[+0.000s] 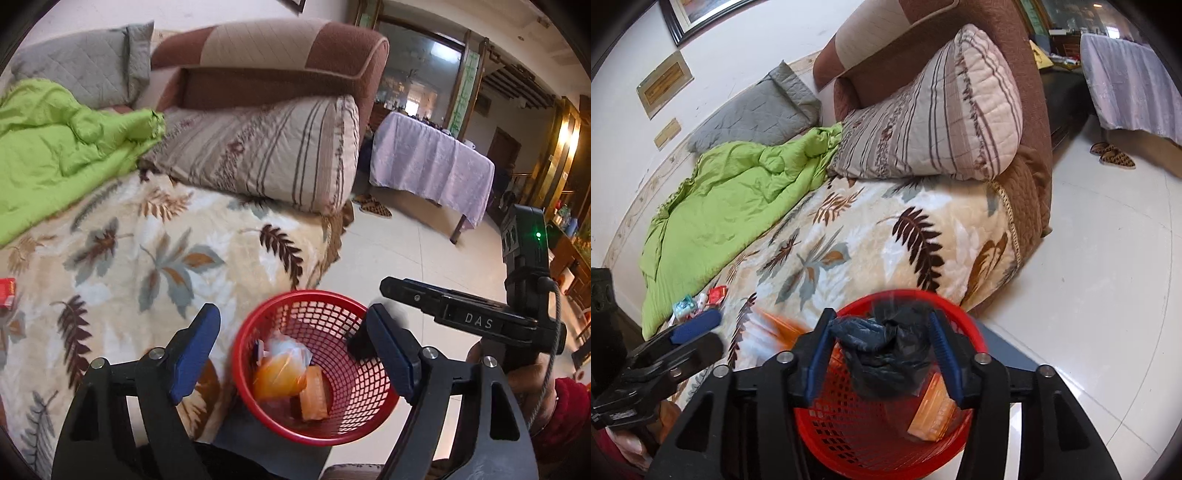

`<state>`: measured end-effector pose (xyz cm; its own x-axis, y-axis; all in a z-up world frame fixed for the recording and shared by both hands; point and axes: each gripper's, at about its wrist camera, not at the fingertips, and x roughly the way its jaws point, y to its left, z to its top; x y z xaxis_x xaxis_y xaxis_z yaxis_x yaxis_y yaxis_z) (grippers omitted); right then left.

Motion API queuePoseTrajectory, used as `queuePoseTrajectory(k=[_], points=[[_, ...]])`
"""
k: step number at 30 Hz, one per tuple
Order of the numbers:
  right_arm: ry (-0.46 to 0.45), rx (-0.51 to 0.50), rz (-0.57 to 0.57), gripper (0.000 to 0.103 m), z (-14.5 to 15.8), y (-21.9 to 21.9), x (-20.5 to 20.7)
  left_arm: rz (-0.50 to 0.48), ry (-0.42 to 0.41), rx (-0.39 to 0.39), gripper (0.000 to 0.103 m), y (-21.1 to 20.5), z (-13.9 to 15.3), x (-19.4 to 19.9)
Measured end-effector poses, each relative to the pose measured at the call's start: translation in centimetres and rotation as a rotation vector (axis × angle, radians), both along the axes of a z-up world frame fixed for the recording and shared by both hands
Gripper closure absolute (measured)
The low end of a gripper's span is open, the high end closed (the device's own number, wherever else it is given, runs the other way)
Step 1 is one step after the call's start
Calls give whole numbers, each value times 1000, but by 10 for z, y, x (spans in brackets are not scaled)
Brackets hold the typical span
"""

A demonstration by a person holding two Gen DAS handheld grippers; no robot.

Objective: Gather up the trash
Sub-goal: 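Move both open grippers back toward the trash on the bed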

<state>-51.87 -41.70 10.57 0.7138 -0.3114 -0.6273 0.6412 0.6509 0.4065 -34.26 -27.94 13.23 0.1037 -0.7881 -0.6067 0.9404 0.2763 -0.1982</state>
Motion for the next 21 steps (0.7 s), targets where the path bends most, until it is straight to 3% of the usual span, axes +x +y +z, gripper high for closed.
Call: queuePoseTrajectory(k=[8,15,21], points=[[-15,-30,61,45,14,11,29,135,-8,-30,23,47,9,27],[-62,-89,297,45,30,66,99,317,-27,-25,23,119,15,64],[-95,-72,497,44,39,118,177,516,16,-39,23,201,17,106]])
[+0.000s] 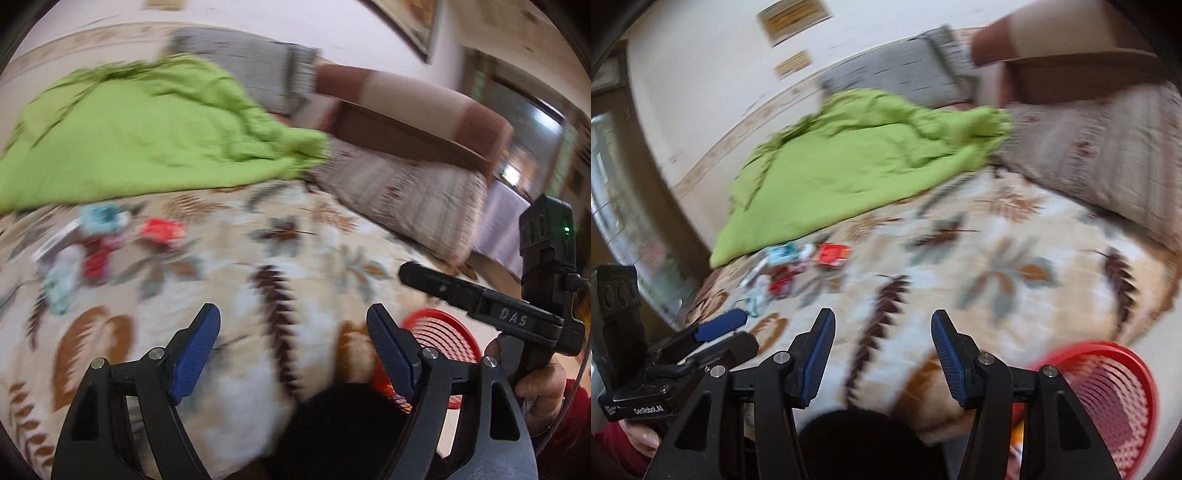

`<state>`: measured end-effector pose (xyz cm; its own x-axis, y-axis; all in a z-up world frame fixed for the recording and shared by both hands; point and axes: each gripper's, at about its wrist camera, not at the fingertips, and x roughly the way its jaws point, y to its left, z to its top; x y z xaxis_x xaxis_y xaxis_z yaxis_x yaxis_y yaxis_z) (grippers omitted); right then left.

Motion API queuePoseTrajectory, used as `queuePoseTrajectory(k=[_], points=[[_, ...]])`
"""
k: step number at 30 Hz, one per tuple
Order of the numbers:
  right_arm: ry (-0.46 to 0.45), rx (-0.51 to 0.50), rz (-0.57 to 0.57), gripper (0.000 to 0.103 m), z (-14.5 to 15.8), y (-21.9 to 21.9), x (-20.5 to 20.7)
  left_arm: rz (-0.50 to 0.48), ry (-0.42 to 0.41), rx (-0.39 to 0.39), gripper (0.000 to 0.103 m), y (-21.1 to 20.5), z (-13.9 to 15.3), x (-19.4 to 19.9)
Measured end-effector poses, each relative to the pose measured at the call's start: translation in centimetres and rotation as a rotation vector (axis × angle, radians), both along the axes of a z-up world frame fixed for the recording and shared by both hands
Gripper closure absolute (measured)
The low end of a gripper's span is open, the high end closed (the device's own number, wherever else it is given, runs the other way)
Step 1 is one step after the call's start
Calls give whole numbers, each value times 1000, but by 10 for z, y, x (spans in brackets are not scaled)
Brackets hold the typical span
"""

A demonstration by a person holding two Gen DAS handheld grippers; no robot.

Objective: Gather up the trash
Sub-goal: 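Move both open grippers back toward the trash on the bed, then grasp the white sock with the left gripper while the right approaches the red bag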

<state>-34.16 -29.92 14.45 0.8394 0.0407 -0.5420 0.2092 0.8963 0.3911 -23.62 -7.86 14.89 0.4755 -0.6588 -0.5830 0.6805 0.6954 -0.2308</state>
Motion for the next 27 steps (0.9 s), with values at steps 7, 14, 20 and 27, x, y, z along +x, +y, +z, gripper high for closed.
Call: queuePoseTrajectory(k=[7,14,20,27], points=[[16,20,155,40,-4,60,82,265,5,50,23,92,-12,59],[94,-48,260,40,-28,117,155,462,76,63,23,155,-40,123],[101,-72,296,40,-61,139,181,495,102,127,23,148,-65,188],[100,8,281,40,-67,124,186,550,172,168,28,126,-114,255]])
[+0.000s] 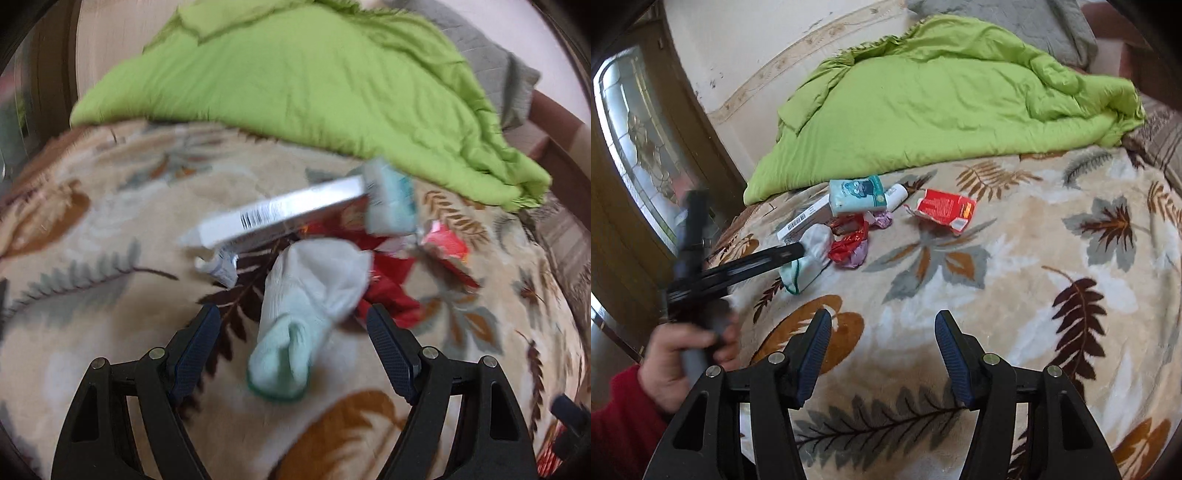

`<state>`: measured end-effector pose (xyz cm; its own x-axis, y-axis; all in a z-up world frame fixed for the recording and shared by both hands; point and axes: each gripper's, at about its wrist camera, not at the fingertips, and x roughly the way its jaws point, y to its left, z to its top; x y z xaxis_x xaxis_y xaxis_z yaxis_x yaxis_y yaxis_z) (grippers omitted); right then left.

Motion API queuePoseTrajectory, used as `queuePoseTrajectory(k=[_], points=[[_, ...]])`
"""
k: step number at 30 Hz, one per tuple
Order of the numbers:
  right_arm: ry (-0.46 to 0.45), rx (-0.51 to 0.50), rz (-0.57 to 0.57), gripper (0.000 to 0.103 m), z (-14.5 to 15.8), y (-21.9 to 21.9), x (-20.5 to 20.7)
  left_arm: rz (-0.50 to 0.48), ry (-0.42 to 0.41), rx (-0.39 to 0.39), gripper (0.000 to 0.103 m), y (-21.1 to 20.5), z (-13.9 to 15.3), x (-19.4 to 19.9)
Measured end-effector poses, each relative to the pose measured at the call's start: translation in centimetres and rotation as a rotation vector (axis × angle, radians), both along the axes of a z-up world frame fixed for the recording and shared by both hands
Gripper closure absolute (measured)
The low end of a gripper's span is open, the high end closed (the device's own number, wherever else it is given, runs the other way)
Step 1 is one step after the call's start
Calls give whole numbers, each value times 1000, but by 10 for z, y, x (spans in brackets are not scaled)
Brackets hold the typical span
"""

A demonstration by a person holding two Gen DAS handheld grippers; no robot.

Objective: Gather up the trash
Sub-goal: 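Grasp the white sock with the left gripper while the right approaches the red bag, then grasp the red bag with the right gripper while the left holds the sock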

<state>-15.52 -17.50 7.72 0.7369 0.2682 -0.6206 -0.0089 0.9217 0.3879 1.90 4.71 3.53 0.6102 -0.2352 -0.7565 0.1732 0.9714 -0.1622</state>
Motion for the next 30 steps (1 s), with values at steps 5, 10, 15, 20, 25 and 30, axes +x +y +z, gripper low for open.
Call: queuePoseTrajectory(k=[5,10,15,20,25,30], points=[[-3,-7,10,40,0,3,3,-17,4,-48,80,3,-9,2],[31,6,34,40,-5,10,24,39,-93,-40,80,24,21,-36],[43,-2,87,40,-1,29,70,145,-173,-5,80,39,43,-65],[55,-51,128,40,-7,64,128,168,-157,-21,80,54,36,-59],[98,-35,68,40,-33,72,170,157,-139,-4,80,59,27,-50],[156,-40,79,59,-60,74,185,141,-122,-32,80,58,25,-44]])
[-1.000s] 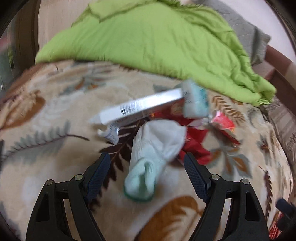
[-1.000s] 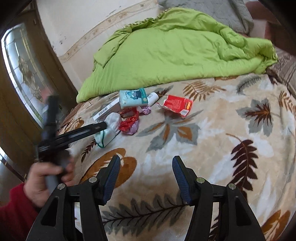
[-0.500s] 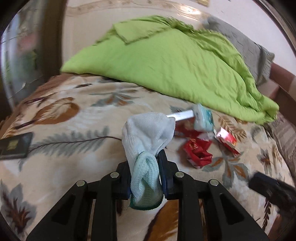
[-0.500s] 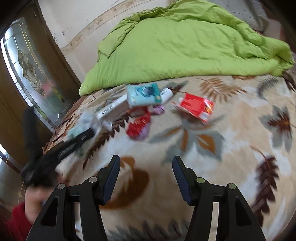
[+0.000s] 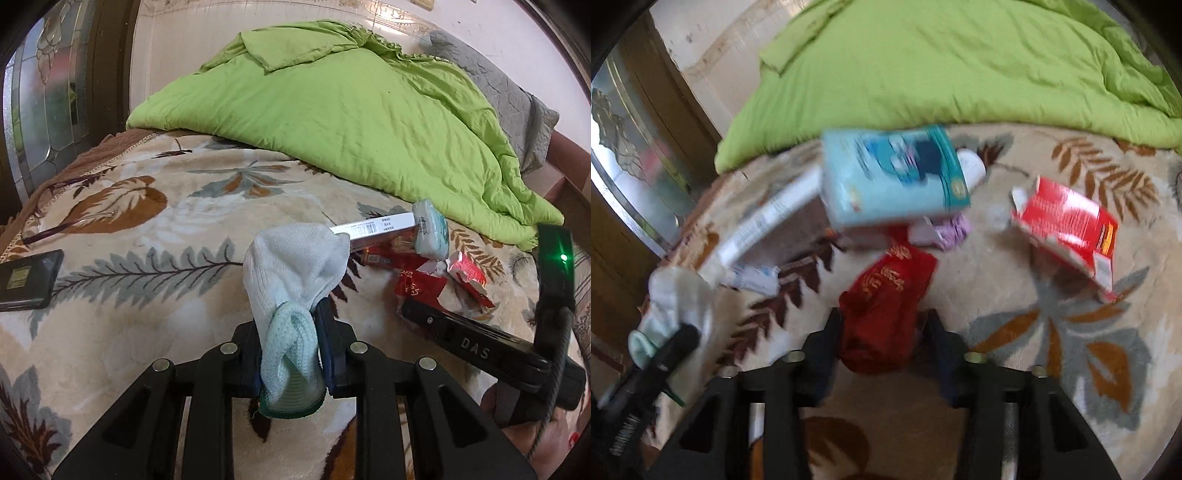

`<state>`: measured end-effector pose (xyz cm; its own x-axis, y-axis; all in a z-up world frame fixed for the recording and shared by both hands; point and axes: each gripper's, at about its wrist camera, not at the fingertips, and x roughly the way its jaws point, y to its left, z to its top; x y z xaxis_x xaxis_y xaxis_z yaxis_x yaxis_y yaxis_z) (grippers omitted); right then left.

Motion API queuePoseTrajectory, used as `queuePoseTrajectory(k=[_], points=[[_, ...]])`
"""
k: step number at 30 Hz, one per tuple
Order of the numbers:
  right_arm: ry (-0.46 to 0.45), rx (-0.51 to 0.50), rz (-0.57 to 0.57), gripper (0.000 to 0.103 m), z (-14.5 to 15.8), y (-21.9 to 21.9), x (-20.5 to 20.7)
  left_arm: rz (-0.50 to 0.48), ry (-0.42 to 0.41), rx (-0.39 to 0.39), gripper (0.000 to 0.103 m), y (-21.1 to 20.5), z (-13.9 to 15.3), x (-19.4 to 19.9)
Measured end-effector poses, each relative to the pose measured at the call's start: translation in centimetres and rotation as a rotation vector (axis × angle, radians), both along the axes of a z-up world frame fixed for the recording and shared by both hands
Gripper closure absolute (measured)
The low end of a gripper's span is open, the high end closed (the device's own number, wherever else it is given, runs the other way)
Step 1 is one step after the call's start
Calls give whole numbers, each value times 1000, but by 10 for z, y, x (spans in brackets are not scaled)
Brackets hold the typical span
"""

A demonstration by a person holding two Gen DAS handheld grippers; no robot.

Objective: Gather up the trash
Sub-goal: 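Grasp the red bag with the right gripper while the left holds the sock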

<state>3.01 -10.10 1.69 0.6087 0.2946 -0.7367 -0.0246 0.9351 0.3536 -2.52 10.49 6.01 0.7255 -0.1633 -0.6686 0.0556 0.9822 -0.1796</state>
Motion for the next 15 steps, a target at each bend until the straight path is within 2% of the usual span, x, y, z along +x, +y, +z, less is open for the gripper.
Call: queuePoseTrajectory(k=[2,8,12,15], points=[[-18,0,3,62,5,-2,-3,-7,-5,-11,80,-3,2,1],[-101,-27,-34,64,27,-18,-30,-57,-54,40,80,-22,10,-14],[-139,-29,-54,64,44,-32,-63,-89,-79,43,80,-31,19,-34],[-186,-79,-66,64,55,-36,-91,-110,-97,57,80,-39,26,-51]])
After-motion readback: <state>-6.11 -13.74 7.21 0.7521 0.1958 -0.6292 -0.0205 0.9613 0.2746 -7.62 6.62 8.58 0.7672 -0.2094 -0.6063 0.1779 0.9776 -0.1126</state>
